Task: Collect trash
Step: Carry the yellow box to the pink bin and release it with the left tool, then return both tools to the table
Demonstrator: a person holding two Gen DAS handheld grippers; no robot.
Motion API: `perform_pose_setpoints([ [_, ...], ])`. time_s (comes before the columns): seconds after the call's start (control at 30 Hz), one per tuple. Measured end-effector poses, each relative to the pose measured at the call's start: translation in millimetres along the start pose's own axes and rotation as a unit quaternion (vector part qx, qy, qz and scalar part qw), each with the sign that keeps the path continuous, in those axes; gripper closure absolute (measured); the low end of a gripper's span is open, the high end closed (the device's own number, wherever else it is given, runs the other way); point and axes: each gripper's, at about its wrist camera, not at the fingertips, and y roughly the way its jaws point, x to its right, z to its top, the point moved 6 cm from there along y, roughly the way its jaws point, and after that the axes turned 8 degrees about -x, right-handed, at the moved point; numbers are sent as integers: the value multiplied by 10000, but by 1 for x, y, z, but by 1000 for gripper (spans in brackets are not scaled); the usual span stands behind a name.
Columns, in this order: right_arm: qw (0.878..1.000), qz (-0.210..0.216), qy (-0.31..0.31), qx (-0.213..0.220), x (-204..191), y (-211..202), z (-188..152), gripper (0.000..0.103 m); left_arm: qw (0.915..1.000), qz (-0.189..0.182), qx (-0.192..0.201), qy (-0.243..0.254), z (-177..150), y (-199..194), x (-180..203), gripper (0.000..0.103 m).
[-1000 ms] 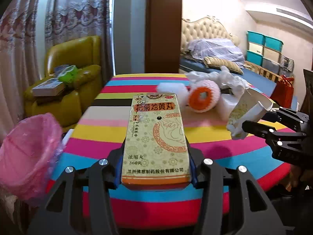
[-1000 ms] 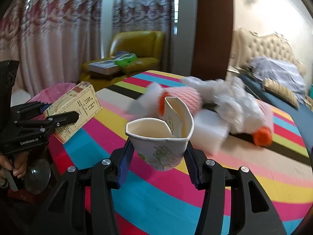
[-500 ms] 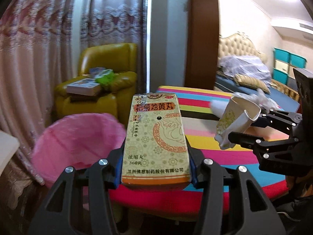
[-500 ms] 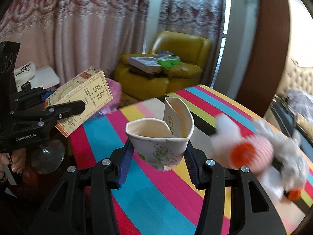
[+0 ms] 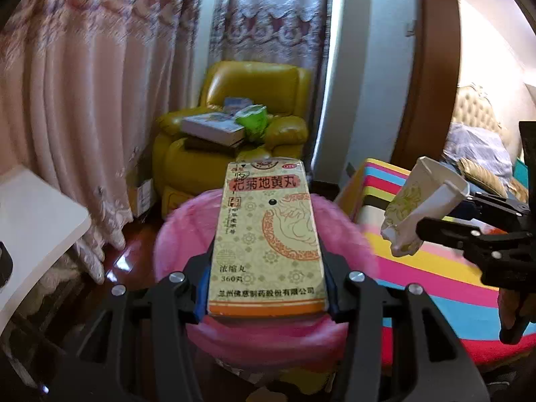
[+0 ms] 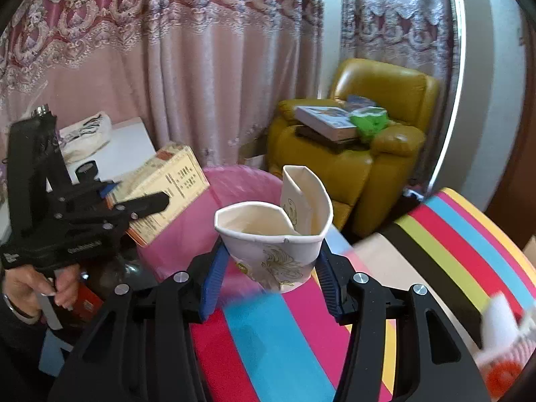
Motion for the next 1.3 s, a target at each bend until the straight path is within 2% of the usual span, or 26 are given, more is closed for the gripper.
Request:
perform_pose_setpoints([
  [0.1,9998,217,-15,-41,-7,18,13,53,9997,-62,-97,-199,1,11,-21,54],
  [0.27,9981,589,16,-173,-9,44,26,50,9987,-237,-190,-407,1,28,-27,53],
  [0.3,9970,731,62,-243,-7,48,27,48,9986,-255,-192,-433,-1,30,-25,51],
  [0.33,9964,797,129,-263,-5,50,29,34,9984,-235,-213,-474,-2,33,-26,38],
  [0.37,9965,780,244,-170,-1,48,32,27,9983,-178,-200,-509,-2,33,-27,34],
  [0.47,9955,798,511,28,13,35,32,27,9983,-90,-156,-557,-3,31,-28,28],
  [0.57,9966,545,582,200,29,11,22,27,9980,130,-112,-613,-7,23,-28,16],
  [0.63,9966,425,647,288,38,-4,13,27,9978,260,-44,-616,-11,15,-26,4],
  [0.7,9968,117,697,370,49,-24,-2,27,9978,378,59,-550,-14,7,-19,5],
  [0.77,9964,-201,699,430,61,-41,-18,22,9982,424,141,-389,-19,-2,-4,5],
  [0.83,9953,-419,728,472,68,-55,-33,20,9989,390,243,-126,-20,-10,19,4],
  [0.97,9885,-1122,922,413,94,-85,-74,19,9981,275,356,409,-22,-12,63,4],
  [1.07,9784,-1618,1262,240,121,-104,-110,18,9966,-35,298,768,-27,-8,105,4],
  [1.3,9409,-2585,2188,54,180,-157,-194,19,9883,-670,-142,1364,-56,20,202,4],
])
